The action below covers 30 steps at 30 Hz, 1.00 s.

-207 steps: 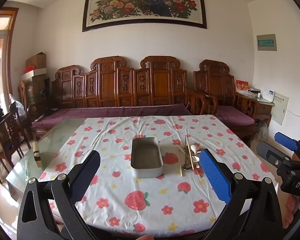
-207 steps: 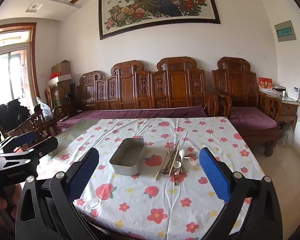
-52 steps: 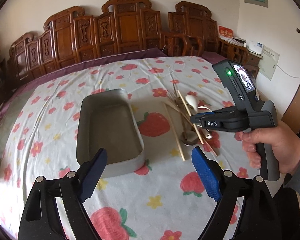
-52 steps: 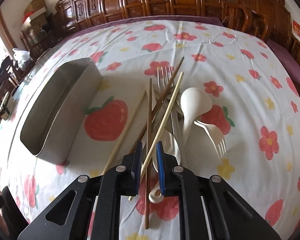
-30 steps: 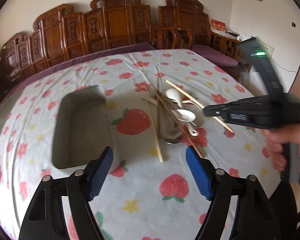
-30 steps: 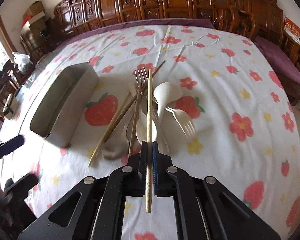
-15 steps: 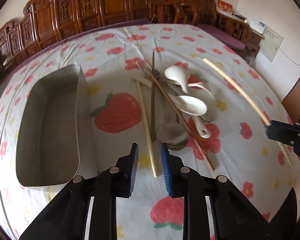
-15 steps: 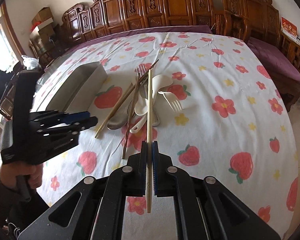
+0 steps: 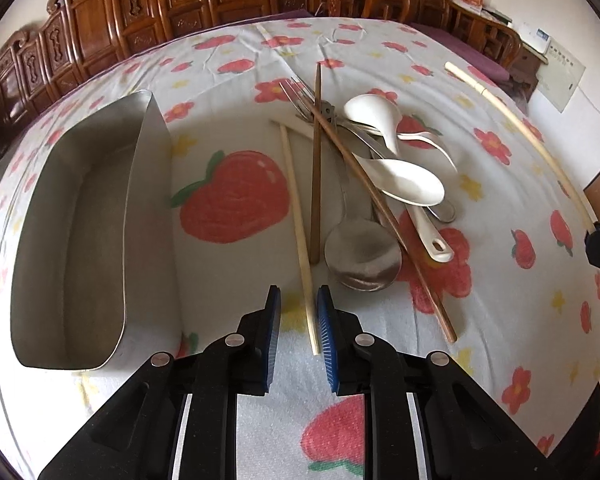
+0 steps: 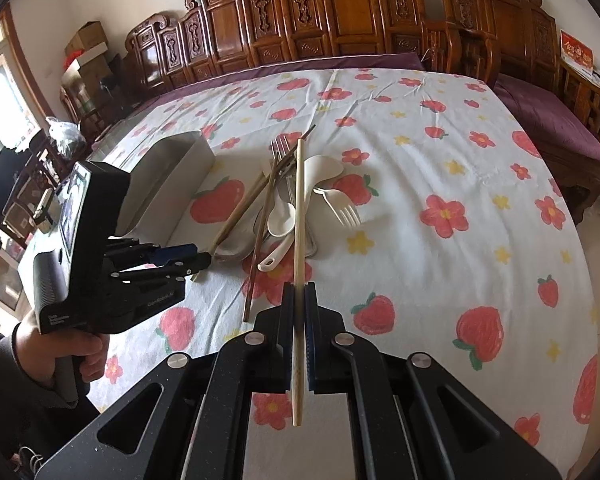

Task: Organize utensils
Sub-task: 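Carry the chopstick with the right gripper into the grey tray and release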

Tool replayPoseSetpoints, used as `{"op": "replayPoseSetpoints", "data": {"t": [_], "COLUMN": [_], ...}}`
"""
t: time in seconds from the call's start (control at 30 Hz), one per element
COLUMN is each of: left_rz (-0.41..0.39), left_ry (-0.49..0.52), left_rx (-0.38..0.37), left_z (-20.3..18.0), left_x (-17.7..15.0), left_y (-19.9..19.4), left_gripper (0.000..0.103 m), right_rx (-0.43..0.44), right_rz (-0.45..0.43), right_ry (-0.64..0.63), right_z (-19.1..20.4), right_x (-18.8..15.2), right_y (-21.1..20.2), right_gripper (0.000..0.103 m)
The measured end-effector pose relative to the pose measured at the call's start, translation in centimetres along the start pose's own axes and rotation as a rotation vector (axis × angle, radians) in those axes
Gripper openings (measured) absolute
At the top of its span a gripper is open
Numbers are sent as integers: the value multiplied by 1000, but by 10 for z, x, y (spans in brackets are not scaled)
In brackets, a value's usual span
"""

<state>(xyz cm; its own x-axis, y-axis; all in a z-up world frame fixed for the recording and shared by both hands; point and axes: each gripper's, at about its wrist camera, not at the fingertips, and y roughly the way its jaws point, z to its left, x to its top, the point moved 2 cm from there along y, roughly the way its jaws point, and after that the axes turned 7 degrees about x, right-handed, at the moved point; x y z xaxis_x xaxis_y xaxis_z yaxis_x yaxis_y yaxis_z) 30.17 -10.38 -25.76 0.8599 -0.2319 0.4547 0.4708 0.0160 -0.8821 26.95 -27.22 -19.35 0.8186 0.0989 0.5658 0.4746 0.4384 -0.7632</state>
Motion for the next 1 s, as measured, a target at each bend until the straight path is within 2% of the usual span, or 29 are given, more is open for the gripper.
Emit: {"op": "replayPoseSetpoints", "data": {"t": [0.2, 0.23, 0.3, 0.47, 0.67, 1.0], "left_rz": [28, 32, 44, 50, 15, -90], "left_ry": [-11, -16, -21, -18, -43, -75], "left_rx": [13, 5, 9, 20, 14, -23], "left_z": [-2, -2, -1, 2, 17, 38], "left_x": [11, 12, 12, 6, -4, -13], "left_y": [4, 4, 4, -1, -23, -70], "left_gripper": [17, 15, 5, 4, 4, 4], "right_rx": [-1, -2, -3, -6, -12, -7], "right_rz": [8, 9, 11, 16, 21, 21], "right_ry": [-2, -2, -4, -4, -11, -29], "right_z": [1, 1, 1, 1, 2, 9], "right_x": [0, -1, -2, -4, -5, -8], "right_y": [1, 2, 3, 5, 7, 9], "right_gripper": [6, 6, 6, 6, 6, 6]}}
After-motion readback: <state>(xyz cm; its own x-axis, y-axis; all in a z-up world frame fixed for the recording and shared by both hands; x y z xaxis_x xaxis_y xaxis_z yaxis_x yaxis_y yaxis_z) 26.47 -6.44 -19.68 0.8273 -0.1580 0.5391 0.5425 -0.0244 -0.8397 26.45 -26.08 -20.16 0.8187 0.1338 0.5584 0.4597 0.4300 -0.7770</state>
